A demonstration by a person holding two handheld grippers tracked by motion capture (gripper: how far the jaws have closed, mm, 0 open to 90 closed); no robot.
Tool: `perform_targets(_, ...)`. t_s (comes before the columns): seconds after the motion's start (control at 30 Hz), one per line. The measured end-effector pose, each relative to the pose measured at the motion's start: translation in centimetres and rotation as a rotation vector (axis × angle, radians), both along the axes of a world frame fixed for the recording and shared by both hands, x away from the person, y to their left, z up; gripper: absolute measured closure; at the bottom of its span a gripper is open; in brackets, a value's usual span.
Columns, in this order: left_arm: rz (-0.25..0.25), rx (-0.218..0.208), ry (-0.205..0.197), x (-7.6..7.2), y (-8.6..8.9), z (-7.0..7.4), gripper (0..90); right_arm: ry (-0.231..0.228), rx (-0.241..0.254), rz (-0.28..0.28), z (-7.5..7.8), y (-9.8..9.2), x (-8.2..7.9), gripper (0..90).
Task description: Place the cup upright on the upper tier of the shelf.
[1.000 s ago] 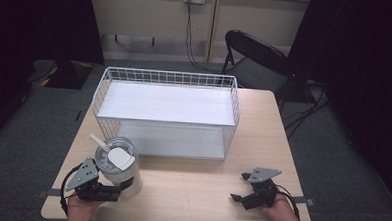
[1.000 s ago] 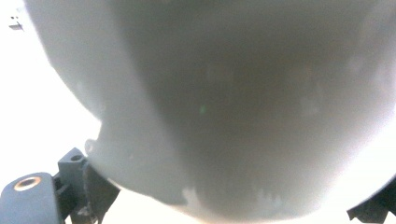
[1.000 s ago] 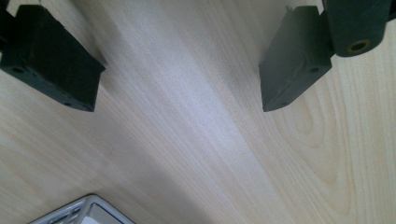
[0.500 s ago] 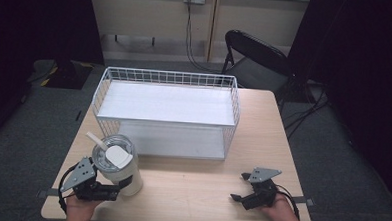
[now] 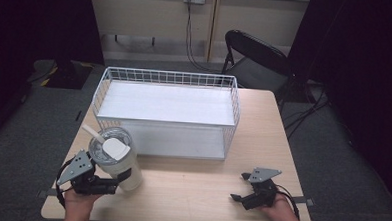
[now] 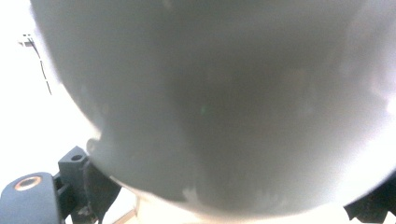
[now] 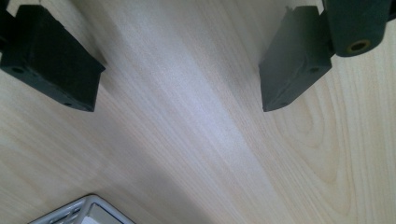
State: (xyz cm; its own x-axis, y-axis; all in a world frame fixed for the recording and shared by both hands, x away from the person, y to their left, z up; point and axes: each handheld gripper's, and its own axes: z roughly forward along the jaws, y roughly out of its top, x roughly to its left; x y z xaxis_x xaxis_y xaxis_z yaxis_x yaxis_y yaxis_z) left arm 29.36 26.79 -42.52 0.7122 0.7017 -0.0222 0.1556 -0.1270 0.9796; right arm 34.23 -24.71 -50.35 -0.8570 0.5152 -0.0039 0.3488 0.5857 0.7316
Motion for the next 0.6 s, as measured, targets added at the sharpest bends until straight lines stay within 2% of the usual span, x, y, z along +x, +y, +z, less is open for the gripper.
perform_targets(0.3, -0.006, -0.007, 0.016, 0.2, -0.1, 1.7, 10.0, 0.0, 0.0, 0.0, 0.0, 0.0, 0.0, 12.2)
perform_targets(0.47, -0.009, 0.006, 0.02, 0.3, -0.1, 2.7, 10.0, 0.0, 0.0, 0.0, 0.0, 0.0, 0.0, 12.2)
perform_targets(0.6, -0.007, -0.009, 0.029, 0.4, -0.2, 3.4, 10.0, 0.0, 0.0, 0.0, 0.0, 0.0, 0.0, 12.2)
